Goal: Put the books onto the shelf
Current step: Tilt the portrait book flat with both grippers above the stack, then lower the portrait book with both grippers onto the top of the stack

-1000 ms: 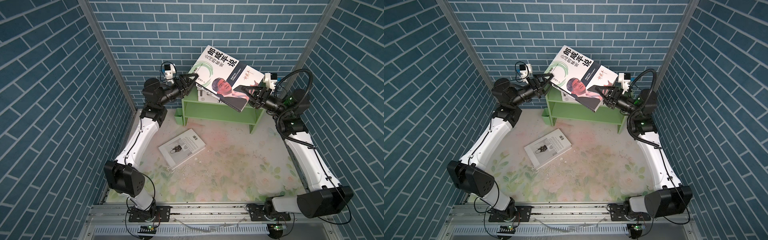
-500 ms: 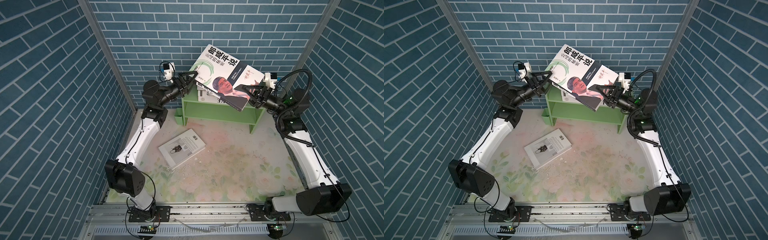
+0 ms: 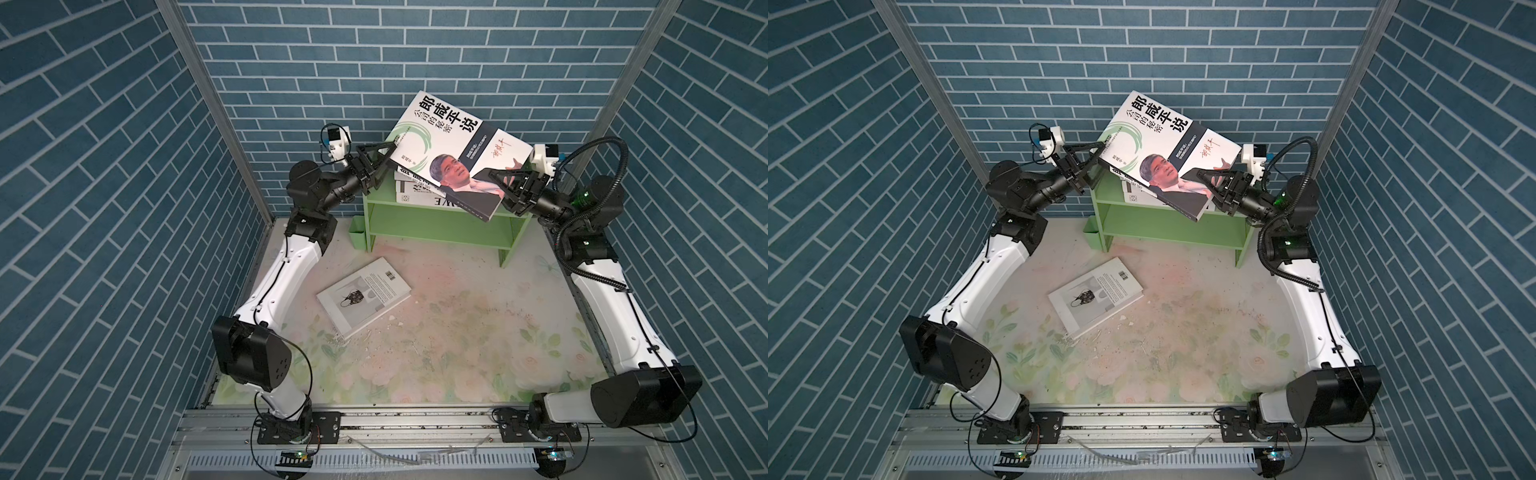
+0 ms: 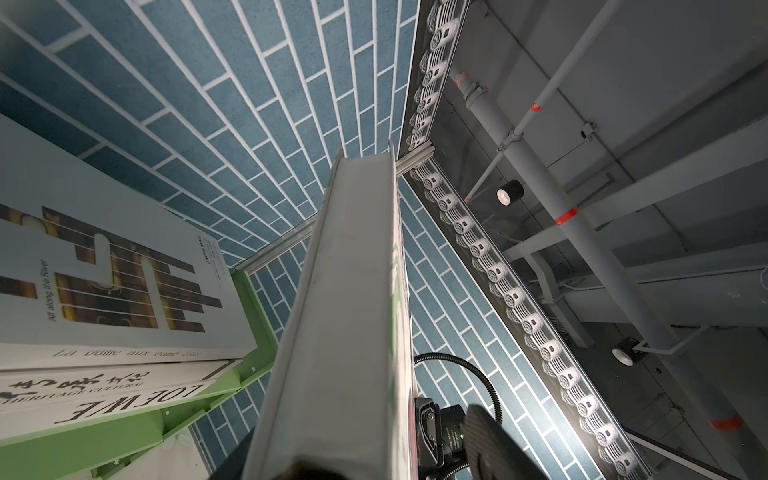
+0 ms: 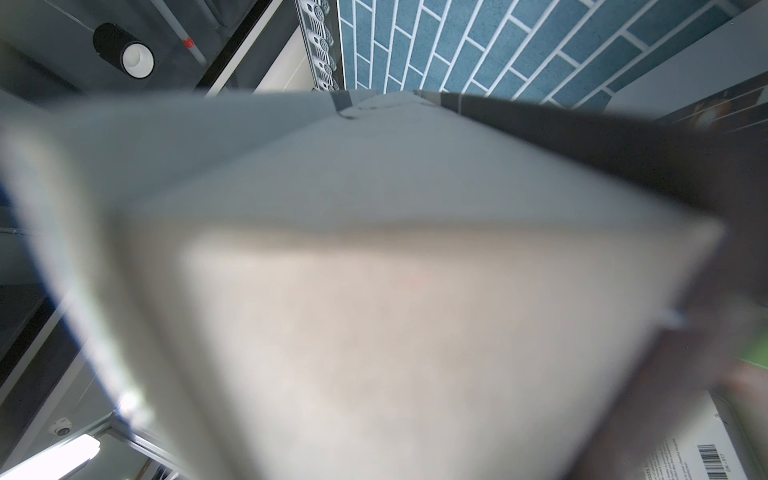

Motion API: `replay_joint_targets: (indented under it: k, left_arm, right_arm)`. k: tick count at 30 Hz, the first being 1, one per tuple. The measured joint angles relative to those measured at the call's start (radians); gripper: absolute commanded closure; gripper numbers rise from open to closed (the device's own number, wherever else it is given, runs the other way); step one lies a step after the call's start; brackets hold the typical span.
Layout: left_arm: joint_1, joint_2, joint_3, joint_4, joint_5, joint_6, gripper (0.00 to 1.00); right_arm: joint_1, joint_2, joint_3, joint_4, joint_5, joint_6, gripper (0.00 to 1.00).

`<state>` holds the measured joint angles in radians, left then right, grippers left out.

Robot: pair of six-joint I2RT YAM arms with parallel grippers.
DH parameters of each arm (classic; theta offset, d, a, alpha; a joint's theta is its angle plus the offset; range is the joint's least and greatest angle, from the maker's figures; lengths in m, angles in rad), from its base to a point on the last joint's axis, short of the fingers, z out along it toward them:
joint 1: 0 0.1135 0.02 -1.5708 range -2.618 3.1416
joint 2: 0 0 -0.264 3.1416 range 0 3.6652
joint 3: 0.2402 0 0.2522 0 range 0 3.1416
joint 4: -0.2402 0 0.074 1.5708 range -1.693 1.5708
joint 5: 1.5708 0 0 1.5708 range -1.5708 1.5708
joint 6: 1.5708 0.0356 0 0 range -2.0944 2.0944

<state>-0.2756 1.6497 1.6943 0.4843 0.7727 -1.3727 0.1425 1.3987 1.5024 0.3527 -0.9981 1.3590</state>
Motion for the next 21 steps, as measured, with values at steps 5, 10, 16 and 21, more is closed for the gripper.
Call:
replay_joint_targets:
  k: [5,10,16,21]
  left_arm:
    - [-0.002,0.006,0.0,0.0,0.019,0.0,0.34]
    - [-0.003,0.013,0.0,-0.004,0.035,0.0,0.4]
    - [-0.003,0.013,-0.001,0.001,0.036,0.0,0.43]
    - [-0.003,0.013,-0.001,0.001,0.029,-0.003,0.47]
  right_arm:
    - [-0.004,0.053,0.054,0.01,-0.024,0.032,0.56]
    - [-0.008,0.091,0.082,0.014,-0.045,0.055,0.52]
    - [-0.023,0.105,0.082,0.014,-0.049,0.059,0.49]
    - [-0.04,0.106,0.082,0.014,-0.041,0.061,0.4]
